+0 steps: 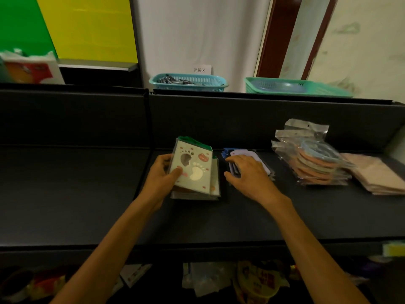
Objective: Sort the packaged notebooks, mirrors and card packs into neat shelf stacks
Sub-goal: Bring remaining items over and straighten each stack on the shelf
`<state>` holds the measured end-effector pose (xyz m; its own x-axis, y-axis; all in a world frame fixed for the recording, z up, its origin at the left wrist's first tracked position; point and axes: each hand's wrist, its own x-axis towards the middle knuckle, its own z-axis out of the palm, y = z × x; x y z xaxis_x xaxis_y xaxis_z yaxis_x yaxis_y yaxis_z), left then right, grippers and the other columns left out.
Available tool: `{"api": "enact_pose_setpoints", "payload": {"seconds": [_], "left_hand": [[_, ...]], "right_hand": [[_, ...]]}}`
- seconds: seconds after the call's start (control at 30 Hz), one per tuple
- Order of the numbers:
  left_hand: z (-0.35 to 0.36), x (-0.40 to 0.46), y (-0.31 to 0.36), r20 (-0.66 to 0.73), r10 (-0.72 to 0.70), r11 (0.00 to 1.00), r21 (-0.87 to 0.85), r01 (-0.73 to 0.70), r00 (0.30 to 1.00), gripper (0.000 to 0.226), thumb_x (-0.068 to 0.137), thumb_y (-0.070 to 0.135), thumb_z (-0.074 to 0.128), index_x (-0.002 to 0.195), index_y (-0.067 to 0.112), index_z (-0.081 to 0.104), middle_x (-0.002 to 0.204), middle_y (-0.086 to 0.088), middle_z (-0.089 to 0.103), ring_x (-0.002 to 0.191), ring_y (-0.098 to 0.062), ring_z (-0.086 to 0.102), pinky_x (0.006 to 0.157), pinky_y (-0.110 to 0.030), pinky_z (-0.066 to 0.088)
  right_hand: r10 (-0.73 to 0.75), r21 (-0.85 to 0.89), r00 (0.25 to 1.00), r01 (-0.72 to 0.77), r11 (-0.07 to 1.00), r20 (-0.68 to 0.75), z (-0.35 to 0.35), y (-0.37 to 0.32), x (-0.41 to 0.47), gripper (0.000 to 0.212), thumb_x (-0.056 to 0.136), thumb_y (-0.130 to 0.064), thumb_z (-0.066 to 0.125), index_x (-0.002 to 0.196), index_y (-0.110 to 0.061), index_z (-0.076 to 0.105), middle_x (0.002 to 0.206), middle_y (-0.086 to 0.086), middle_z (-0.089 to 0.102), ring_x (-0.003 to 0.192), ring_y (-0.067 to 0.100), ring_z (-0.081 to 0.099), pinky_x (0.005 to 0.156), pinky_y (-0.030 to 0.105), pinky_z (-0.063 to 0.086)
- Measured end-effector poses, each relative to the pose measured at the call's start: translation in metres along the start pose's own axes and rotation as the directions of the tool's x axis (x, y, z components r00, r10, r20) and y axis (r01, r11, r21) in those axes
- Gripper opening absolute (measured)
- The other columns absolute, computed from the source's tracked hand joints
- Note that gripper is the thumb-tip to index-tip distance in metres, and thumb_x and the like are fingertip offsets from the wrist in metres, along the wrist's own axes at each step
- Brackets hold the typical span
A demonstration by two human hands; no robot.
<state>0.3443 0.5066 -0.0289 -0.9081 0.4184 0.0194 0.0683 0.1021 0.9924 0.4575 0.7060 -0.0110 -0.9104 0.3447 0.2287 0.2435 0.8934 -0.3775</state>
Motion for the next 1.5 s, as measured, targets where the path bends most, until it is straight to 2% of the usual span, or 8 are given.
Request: {"api": "enact_pose_setpoints", "payload": {"seconds": [0.23,0.47,0.6,0.9,1.07,1.2,1.37,1.5], "left_hand": [[0.005,0.007,0.005,0.02,0.037,0.929,0.367,-0.042,0.999,0.049,0.09,0.018,0.061,0.135,0.012,0.043,0.131,-0.009,0.054,0.107,-0.02,0.058,0.08,-0.03,0.051],[-0.001,0.007,0.002,0.111,0.196,0.585,0.784,-0.207,0.974,0.071,0.083,0.043,0.065,0.141,0.013,0.037,0.137,-0.008,0.044,0.125,-0.026,0.041,0.101,-0.04,0.04],[-0.007,0.006,-0.002,0.141,0.139,0.54,0.819,-0.194,0.98,0.078,0.084,0.055,0.058,0.146,0.016,0.03,0.145,-0.006,0.037,0.132,-0.025,0.035,0.105,-0.042,0.034],[-0.014,0.013,-0.024,0.225,0.095,0.663,0.712,-0.23,0.97,0.078,0.085,0.063,0.049,0.147,0.02,0.027,0.142,-0.005,0.046,0.125,-0.024,0.047,0.103,-0.039,0.039],[-0.011,0.021,-0.039,0.341,0.045,0.654,0.7,-0.286,0.939,0.081,0.093,0.059,0.031,0.152,0.012,-0.001,0.155,-0.007,0.027,0.141,-0.022,0.026,0.118,-0.048,0.001],[-0.009,0.019,-0.042,0.361,0.057,0.694,0.656,-0.297,0.931,0.082,0.095,0.053,0.032,0.149,0.01,-0.012,0.158,-0.007,0.017,0.145,-0.02,0.016,0.118,-0.045,-0.01],[-0.018,0.023,-0.044,0.381,0.057,0.704,0.64,-0.307,0.923,0.105,0.08,0.07,0.048,0.15,0.02,-0.01,0.16,-0.004,0.008,0.146,-0.017,0.007,0.117,-0.045,-0.011],[-0.02,0.021,-0.046,0.418,0.07,0.649,0.67,-0.36,0.906,0.124,0.068,0.073,0.06,0.147,0.022,-0.02,0.16,-0.001,0.009,0.146,-0.015,0.006,0.117,-0.045,-0.012]], "right_hand": [[-0.021,-0.006,1.0,0.021,1.0,0.003,-0.003,0.0,0.002,0.048,0.09,-0.038,0.057,0.135,-0.025,0.044,0.141,0.003,0.045,0.131,0.018,0.037,0.11,0.037,0.029],[-0.029,0.013,1.0,0.029,0.999,0.003,0.002,-0.005,0.002,0.049,0.09,-0.038,0.058,0.135,-0.026,0.044,0.14,0.002,0.045,0.131,0.018,0.036,0.111,0.037,0.029],[-0.057,-0.005,0.998,0.057,0.998,0.014,0.012,-0.019,0.002,0.05,0.09,-0.038,0.056,0.137,-0.025,0.041,0.14,0.0,0.043,0.13,0.016,0.037,0.108,0.035,0.03],[0.083,0.077,0.995,-0.087,0.993,0.058,0.044,-0.049,-0.006,0.06,0.094,-0.041,0.049,0.145,-0.02,0.027,0.148,0.003,0.032,0.133,0.018,0.033,0.107,0.033,0.03],[0.232,0.312,0.96,-0.272,0.91,0.159,0.057,-0.053,-0.003,0.066,0.097,-0.036,0.044,0.151,-0.02,0.011,0.153,0.004,0.027,0.134,0.021,0.034,0.102,0.026,0.031],[0.214,0.428,0.956,-0.281,0.859,0.199,0.062,-0.058,0.003,0.065,0.099,-0.028,0.04,0.152,-0.024,0.002,0.152,0.006,0.028,0.13,0.02,0.038,0.102,0.028,0.034],[0.11,0.536,0.957,-0.243,0.809,0.269,0.046,-0.052,0.004,0.068,0.095,-0.031,0.052,0.149,-0.026,0.012,0.143,-0.005,0.04,0.111,0.001,0.039,0.077,0.004,0.038],[-0.003,0.452,0.935,-0.169,0.876,0.355,0.038,-0.039,-0.002,0.105,0.076,-0.032,0.077,0.149,-0.033,0.0,0.138,-0.018,0.033,0.118,-0.007,0.031,0.076,-0.01,0.029]]}}
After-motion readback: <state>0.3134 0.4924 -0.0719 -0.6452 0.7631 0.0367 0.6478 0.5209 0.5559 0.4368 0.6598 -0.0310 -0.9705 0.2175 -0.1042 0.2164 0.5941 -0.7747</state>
